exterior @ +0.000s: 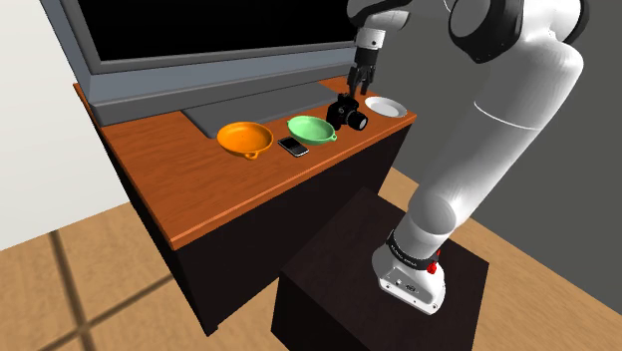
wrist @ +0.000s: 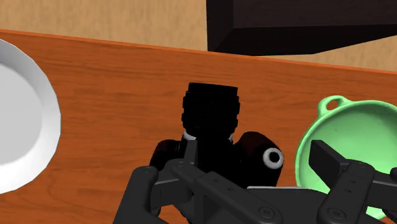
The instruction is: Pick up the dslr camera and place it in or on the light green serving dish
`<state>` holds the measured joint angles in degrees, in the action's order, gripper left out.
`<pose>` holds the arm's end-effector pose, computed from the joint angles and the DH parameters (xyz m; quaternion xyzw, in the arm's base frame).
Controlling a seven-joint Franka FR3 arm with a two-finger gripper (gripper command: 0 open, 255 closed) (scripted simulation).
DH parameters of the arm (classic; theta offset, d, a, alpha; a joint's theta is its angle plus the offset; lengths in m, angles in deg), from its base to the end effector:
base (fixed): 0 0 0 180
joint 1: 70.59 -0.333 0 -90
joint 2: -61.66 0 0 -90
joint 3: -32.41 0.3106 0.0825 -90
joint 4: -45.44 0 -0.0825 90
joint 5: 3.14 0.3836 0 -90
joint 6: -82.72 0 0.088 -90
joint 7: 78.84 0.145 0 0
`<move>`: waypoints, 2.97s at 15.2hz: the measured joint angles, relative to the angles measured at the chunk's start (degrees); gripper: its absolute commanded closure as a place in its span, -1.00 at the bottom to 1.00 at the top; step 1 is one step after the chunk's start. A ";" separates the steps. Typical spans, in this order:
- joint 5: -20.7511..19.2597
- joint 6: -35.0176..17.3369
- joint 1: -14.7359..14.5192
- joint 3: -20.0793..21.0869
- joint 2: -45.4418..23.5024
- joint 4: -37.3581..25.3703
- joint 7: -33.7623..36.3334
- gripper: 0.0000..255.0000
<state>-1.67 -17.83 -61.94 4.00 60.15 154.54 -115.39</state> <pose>0.4335 -0.3217 0.4271 -0.9962 0.0083 0.0653 0.0565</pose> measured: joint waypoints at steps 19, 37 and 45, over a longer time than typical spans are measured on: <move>1.59 -5.61 1.65 -1.16 -5.60 1.72 -3.43 1.00; 0.60 0.86 1.44 -1.22 -3.74 -3.09 -2.73 1.00; 0.16 7.04 1.41 -1.27 -2.89 -8.55 -2.47 1.00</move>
<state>-1.50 -10.78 -60.53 2.73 57.26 145.99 -117.86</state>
